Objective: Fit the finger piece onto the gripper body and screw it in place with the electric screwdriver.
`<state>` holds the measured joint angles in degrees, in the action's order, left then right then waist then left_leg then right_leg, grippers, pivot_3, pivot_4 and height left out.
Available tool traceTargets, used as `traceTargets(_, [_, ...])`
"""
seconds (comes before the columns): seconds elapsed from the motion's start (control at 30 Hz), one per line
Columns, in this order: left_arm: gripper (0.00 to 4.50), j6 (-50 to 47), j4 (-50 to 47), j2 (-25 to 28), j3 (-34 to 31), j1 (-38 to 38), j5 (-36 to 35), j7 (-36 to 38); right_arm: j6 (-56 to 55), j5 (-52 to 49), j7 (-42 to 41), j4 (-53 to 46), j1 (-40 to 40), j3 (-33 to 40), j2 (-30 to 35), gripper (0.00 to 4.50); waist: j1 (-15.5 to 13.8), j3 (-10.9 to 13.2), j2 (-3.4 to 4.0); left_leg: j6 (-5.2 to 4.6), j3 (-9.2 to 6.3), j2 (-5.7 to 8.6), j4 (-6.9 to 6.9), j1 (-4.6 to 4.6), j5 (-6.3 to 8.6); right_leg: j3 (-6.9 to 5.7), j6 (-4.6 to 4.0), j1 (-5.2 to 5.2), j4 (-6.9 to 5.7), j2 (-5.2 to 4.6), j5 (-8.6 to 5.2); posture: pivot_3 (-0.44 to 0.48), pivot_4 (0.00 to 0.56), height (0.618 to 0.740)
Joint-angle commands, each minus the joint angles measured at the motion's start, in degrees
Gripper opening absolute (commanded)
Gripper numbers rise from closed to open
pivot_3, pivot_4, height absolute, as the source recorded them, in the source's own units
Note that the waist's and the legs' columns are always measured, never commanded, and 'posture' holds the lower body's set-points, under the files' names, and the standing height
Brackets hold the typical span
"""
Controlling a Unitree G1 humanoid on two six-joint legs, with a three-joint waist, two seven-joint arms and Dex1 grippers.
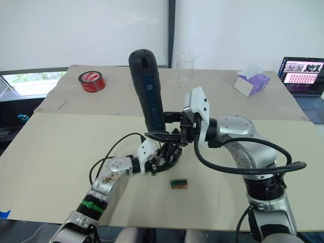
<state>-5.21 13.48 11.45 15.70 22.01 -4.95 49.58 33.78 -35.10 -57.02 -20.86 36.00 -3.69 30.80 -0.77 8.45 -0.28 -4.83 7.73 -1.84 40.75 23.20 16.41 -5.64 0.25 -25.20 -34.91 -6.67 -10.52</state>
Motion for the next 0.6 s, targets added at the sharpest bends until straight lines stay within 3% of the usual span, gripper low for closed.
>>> traceTargets(0.03, [2.35, -2.1, 2.4, 0.0, 1.7, -2.1, 0.2, 0.7, -2.3, -0.6, 0.4, -1.1, -0.5, 1.3, -0.5, 1.93, 0.0, 0.0, 0.0, 0.0, 0.0, 0.0, 0.0, 0.0, 0.0, 0.0, 0.0, 0.0, 0.0, 0.0, 0.0, 0.0, 0.15, 0.74])
traceTargets(0.6, [2.35, -2.1, 2.7, 0.2, 1.6, -2.0, 0.1, 0.9, -6.1, 0.8, 1.1, 2.2, -6.7, 1.7, -1.4, 1.93, 0.0, 0.0, 0.06, 0.0, -0.01, -0.01, -0.01, -0.03, 0.0, 0.0, 0.01, 0.03, 0.0, 0.01, -0.01, 0.0, 0.15, 0.74])
